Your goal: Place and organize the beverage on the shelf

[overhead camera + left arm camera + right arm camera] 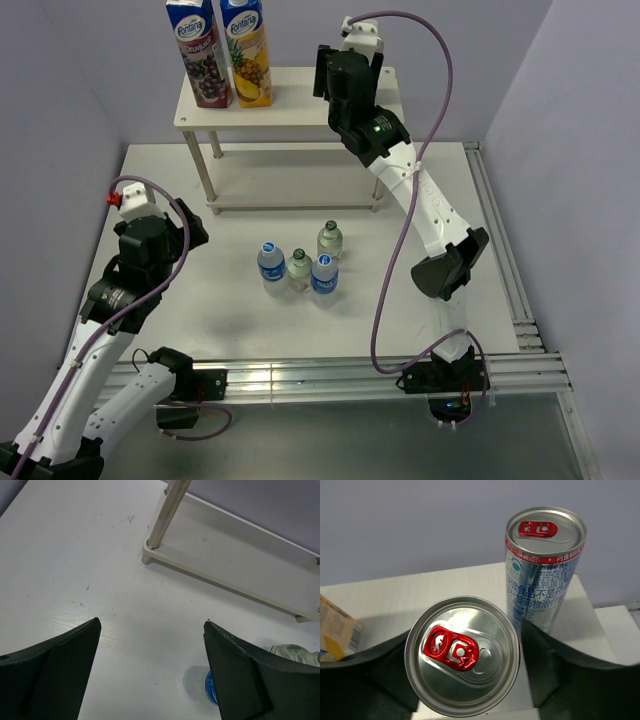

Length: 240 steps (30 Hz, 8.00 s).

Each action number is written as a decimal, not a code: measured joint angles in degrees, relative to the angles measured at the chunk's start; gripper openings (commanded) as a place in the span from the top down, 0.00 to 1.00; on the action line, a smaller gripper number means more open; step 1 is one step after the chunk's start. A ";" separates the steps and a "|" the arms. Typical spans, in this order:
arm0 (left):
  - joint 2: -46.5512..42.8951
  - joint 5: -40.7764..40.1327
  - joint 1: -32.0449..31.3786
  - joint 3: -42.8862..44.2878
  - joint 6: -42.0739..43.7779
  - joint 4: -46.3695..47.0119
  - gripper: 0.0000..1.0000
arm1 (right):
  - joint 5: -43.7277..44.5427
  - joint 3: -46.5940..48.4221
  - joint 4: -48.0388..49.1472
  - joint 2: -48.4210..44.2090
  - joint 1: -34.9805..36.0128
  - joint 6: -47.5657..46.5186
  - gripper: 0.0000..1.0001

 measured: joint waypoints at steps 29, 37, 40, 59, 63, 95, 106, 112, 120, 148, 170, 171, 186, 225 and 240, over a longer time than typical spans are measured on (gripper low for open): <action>-0.04 0.48 1.27 -0.11 0.02 0.04 0.09 | -0.02 -7.10 5.95 0.44 -0.63 2.23 0.00; -0.04 0.61 2.03 -0.11 0.02 0.17 0.09 | -0.90 -13.94 5.86 -2.93 0.28 3.50 0.00; -0.07 0.61 2.23 -0.11 0.04 0.42 0.09 | -0.94 -16.44 5.68 -5.11 1.44 3.65 0.00; 3.82 7.91 -16.00 -0.96 0.61 2.25 0.07 | 12.11 -76.70 0.79 -60.78 29.22 25.09 0.00; 6.05 1.22 -25.22 -1.03 -4.39 -1.73 0.07 | 14.88 -81.48 -6.69 -63.89 32.48 32.59 0.00; 16.22 -36.20 -50.80 -34.95 -6.25 49.24 0.06 | 14.84 -95.62 -13.07 -75.49 33.88 40.85 0.00; 25.03 -29.38 -41.13 -34.80 1.29 65.92 0.10 | 14.86 -96.70 -12.50 -74.64 33.88 40.98 0.00; 28.92 -27.45 -33.83 -34.05 2.78 70.62 0.39 | 14.91 -97.96 -12.46 -75.12 33.88 41.38 0.00; 34.18 -25.57 -28.39 -29.88 6.16 72.52 1.00 | 15.13 -99.01 -12.35 -75.91 33.88 41.88 0.00; 52.02 -9.66 -4.55 0.61 19.69 61.99 1.00 | 16.33 -101.74 -7.78 -74.88 32.39 36.59 0.00; 50.14 -9.73 -2.23 0.66 18.86 66.42 1.00 | 15.30 -103.27 -3.78 -73.70 29.94 33.66 0.00; 49.83 -9.77 -2.21 0.39 18.86 68.06 1.00 | 15.26 -103.27 -3.74 -73.70 29.90 33.64 0.00; 59.25 -12.61 -1.99 0.13 19.50 85.05 1.00 | 14.80 -103.27 -2.75 -72.35 28.70 32.79 0.00; 47.78 -16.22 -6.78 0.63 18.64 73.55 0.01 | 13.40 -103.49 -1.97 -73.59 26.84 32.22 0.00; 23.41 -41.77 -57.68 1.70 -15.08 11.58 0.02 | 13.70 -103.51 -2.01 -74.73 26.62 32.83 0.00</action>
